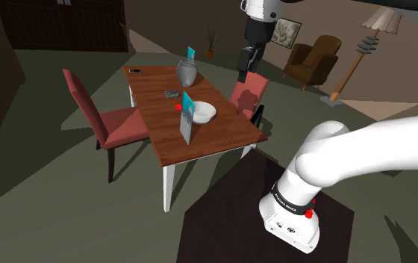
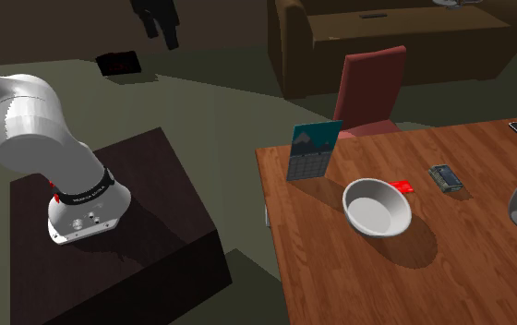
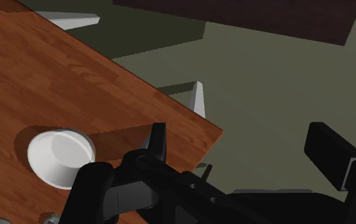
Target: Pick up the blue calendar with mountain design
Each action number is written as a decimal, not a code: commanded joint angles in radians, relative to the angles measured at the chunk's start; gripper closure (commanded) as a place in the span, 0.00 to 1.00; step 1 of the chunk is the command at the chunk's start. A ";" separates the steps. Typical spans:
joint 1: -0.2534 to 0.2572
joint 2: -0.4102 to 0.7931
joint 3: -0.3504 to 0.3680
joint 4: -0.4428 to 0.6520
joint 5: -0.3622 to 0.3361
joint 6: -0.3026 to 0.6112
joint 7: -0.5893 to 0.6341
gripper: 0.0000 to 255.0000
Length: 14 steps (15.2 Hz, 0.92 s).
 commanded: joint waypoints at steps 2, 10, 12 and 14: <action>-0.005 0.034 -0.006 0.001 0.000 0.028 0.004 0.00; -0.039 0.332 -0.052 0.057 0.004 0.226 0.027 0.00; -0.046 0.410 -0.063 0.083 0.009 0.267 0.030 0.00; -0.052 0.490 -0.074 0.115 0.015 0.304 0.032 0.00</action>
